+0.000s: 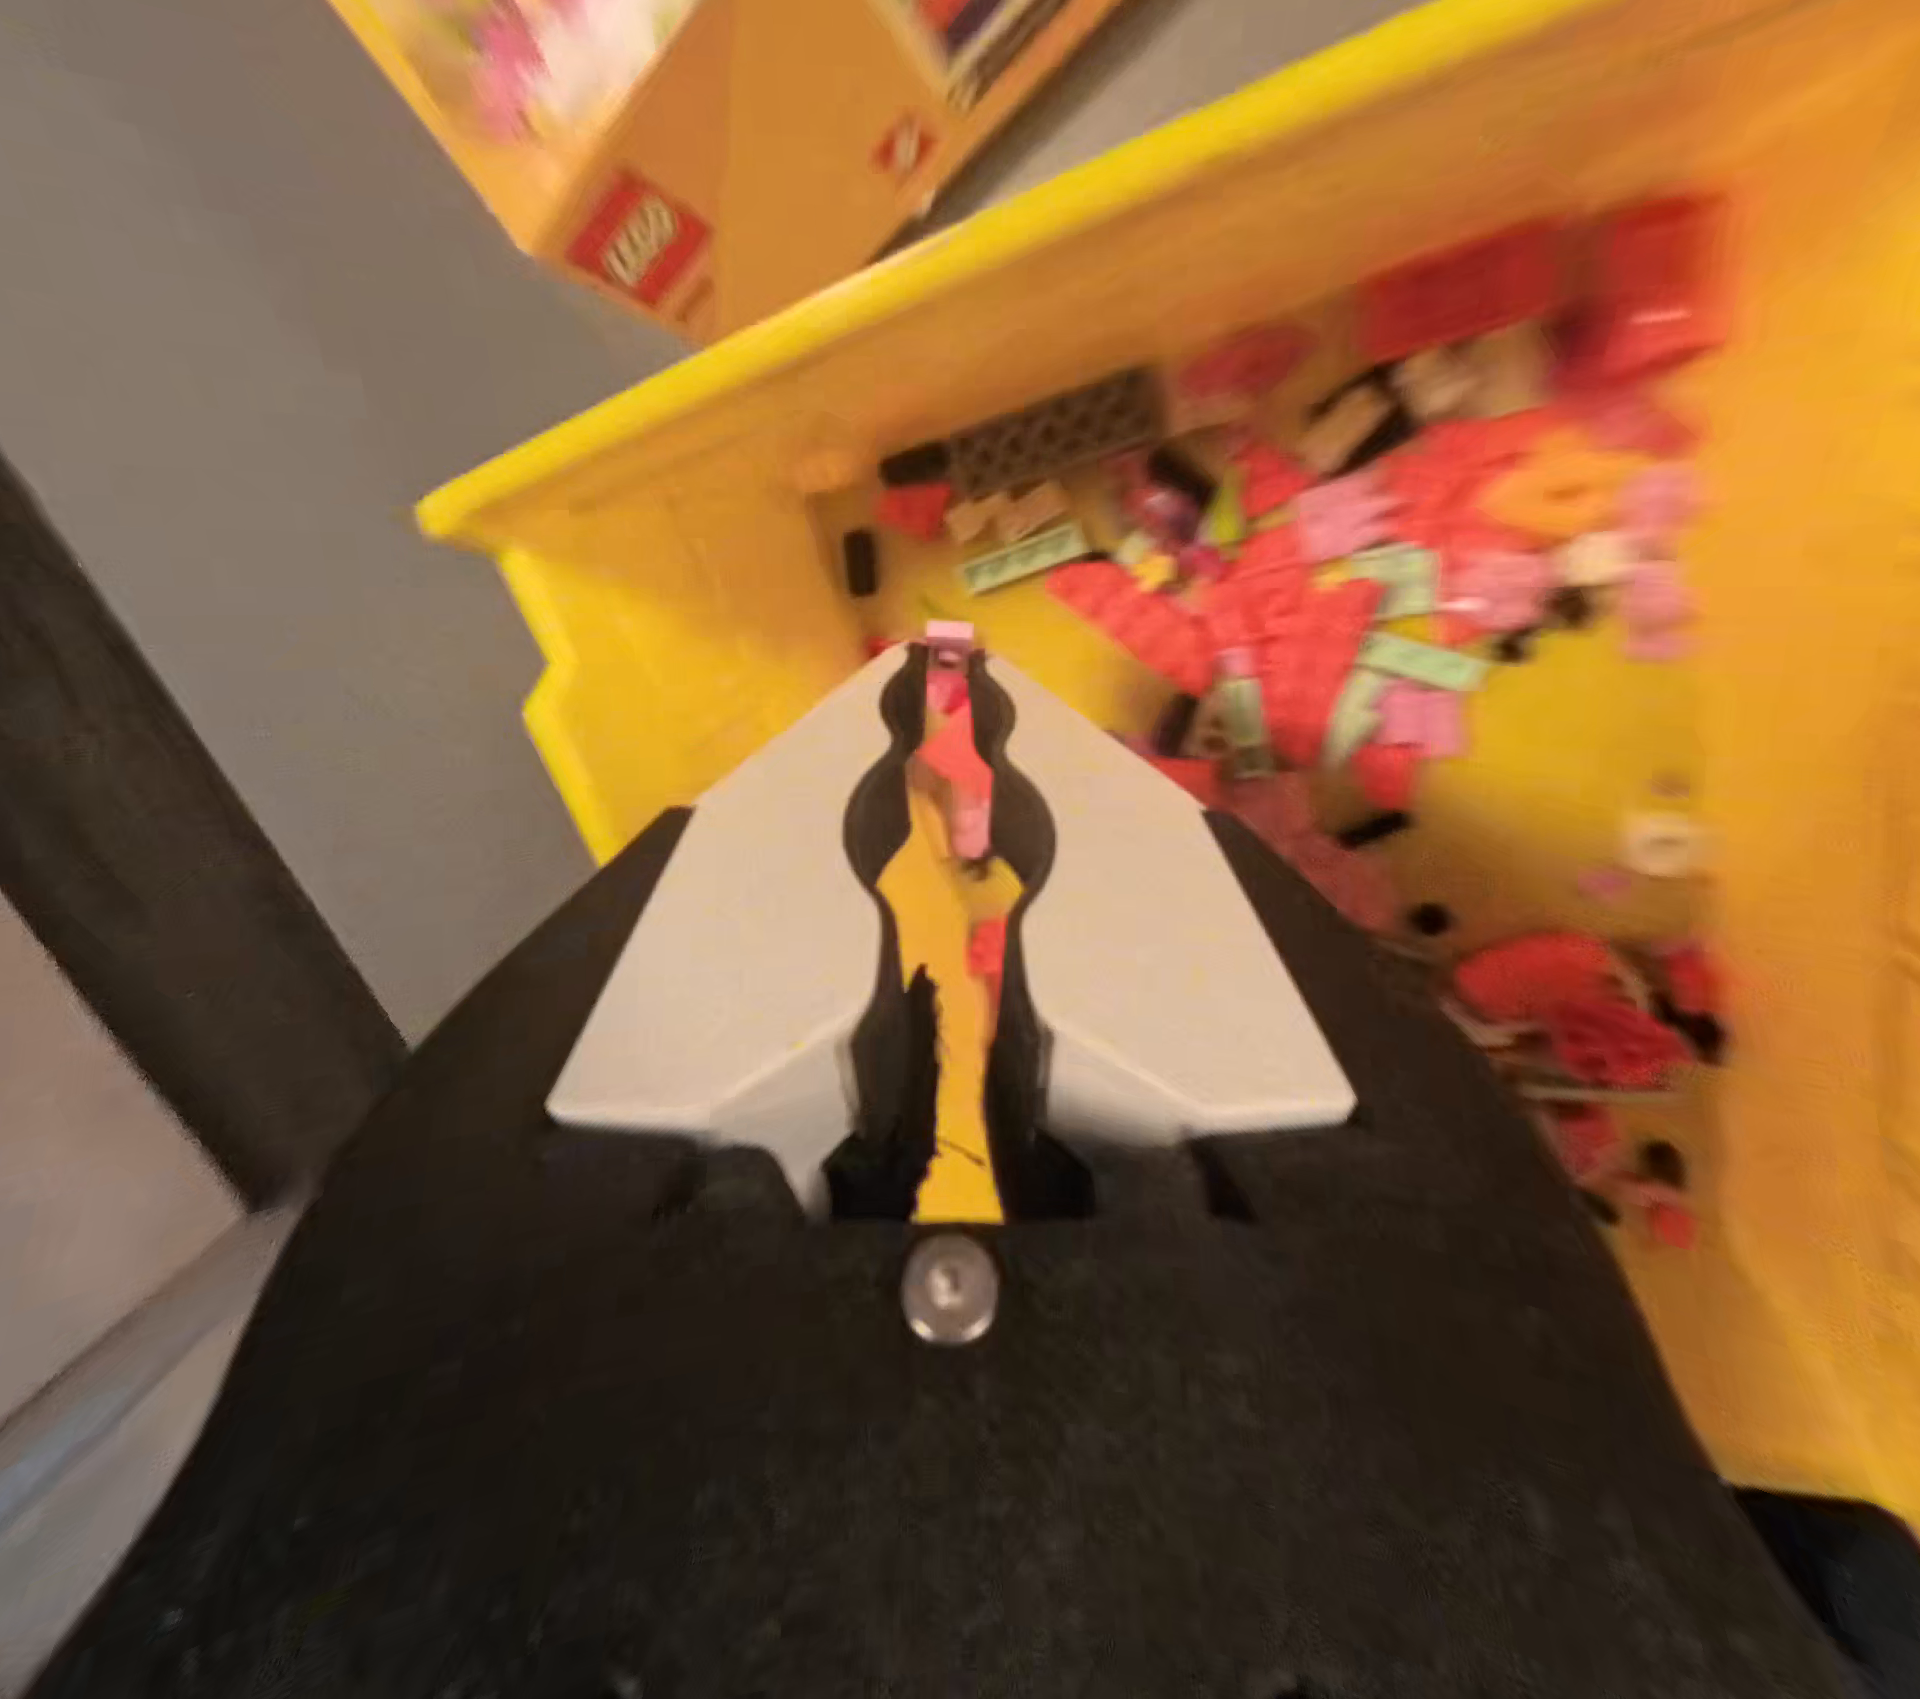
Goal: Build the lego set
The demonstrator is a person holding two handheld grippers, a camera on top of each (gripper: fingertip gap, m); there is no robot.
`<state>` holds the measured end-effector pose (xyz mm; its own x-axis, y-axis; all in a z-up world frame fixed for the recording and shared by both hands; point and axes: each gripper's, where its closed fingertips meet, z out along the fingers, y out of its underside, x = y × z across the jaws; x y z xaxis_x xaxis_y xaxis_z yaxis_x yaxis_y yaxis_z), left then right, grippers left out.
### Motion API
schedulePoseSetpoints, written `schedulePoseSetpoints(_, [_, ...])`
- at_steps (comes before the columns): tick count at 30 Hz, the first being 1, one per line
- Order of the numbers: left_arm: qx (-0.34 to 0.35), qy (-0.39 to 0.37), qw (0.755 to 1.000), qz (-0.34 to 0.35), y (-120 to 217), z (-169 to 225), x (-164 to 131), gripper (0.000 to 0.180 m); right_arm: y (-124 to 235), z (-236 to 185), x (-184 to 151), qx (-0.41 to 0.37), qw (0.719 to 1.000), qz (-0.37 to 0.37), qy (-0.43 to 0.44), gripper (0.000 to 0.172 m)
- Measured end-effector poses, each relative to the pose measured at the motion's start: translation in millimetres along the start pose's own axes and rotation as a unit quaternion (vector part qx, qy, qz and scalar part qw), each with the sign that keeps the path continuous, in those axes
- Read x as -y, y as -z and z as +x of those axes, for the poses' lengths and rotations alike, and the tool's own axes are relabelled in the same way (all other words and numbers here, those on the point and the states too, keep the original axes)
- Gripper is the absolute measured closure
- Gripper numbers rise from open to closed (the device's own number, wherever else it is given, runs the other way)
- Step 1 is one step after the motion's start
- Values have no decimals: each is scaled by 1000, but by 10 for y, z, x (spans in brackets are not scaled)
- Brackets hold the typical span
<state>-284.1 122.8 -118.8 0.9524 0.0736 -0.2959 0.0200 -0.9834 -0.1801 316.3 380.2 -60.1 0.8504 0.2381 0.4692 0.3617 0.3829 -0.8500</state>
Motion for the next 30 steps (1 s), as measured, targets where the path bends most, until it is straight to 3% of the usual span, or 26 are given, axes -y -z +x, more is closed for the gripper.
schedulePoseSetpoints(4, [8,-33,981,193,876,600,110,174,-15,-11,47,3,1000,14,-19,172])
schedulePoseSetpoints(8, [-100,-94,932,334,1574,1606,156,174,-73,-103,79,21,999,23,-19,172])
schedulePoseSetpoints(11, [-195,-143,893,380,1835,2416,161,174,-130,-192,95,40,999,29,-12,172])
schedulePoseSetpoints(15, [-356,-195,851,333,1792,3654,40,174,-198,-285,129,64,997,44,-10,172])
schedulePoseSetpoints(19, [-412,-218,845,263,1495,4397,71,174,-271,-310,133,81,995,55,-20,172])
schedulePoseSetpoints(24, [-377,-245,863,230,1370,4713,473,174,-390,-347,105,104,992,64,-25,172])
schedulePoseSetpoints(27, [-301,-312,884,173,1179,4792,633,174,-433,-353,102,112,991,69,-35,172])
schedulePoseSetpoints(30, [-256,-371,888,93,956,4822,676,174,-436,-373,122,119,989,74,-39,172])
